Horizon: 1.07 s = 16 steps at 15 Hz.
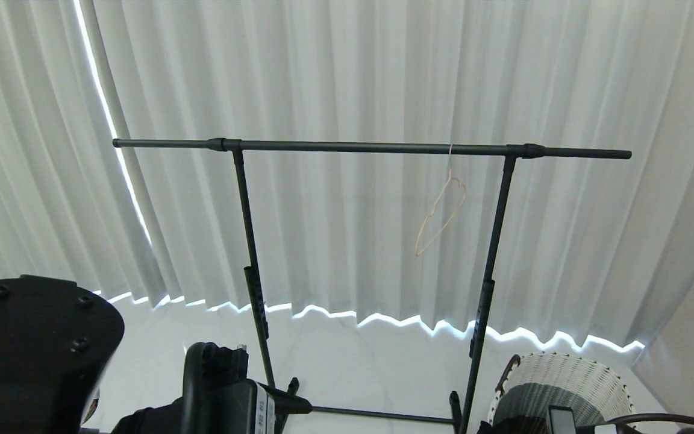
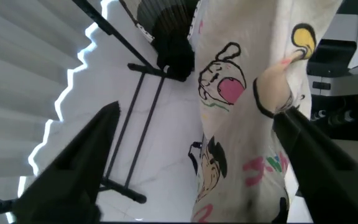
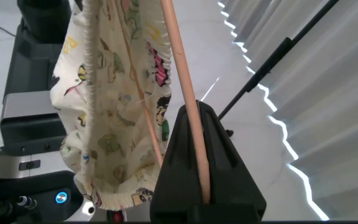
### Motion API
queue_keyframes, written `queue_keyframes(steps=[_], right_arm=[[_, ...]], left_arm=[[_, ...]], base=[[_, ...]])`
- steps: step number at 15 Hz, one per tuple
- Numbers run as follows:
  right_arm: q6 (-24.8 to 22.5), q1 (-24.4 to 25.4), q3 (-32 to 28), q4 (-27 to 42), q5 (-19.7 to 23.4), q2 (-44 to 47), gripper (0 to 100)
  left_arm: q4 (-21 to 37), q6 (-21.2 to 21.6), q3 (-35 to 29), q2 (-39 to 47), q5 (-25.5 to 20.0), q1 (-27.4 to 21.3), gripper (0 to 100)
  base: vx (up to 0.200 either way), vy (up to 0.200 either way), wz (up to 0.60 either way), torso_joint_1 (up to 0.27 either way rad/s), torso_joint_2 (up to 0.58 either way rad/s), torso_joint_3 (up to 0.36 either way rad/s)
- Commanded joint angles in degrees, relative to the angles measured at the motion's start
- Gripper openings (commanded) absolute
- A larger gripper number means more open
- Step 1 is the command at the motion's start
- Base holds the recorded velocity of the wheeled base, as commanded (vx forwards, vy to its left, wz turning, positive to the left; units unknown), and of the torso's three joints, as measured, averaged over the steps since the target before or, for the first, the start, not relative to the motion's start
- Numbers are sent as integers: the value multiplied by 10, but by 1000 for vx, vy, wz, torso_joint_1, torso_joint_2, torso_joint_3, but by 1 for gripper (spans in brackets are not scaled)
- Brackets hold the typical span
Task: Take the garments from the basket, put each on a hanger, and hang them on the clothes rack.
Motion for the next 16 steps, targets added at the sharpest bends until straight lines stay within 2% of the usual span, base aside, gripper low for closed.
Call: queue_keyframes(steps=[1,5,7,8,10,12,14,16], right_arm=[[0,1,-4,-1,0,1,0],[0,1,-4,-1,-2,0,0],[-3,1,-2,-1,-20,3,0],[-3,1,-1,-1,-25,3,100],[-4,1,2,-1,-27,1,100],[-8,-2,8,-1,-46,0,100],[-8,-3,17,-1,-61,-3,100],[-7,-8,33,-1,-61,-3,100]], left_arm=[[-8,1,4,3,0,0,0],[-12,2,4,6,0,0,0],[-12,1,5,6,2,1,0],[-12,1,6,6,2,2,0],[-16,-1,17,6,3,14,0],[-34,0,49,2,12,48,0],[-103,2,99,-4,36,91,0],[-176,2,141,-12,83,104,0]], base=[[0,0,0,0,0,0],[0,0,0,0,0,0],[0,0,0,0,0,0],[0,0,0,0,0,0],[0,0,0,0,0,0],[0,0,0,0,0,0],[0,0,0,0,0,0],[0,0,0,0,0,0]])
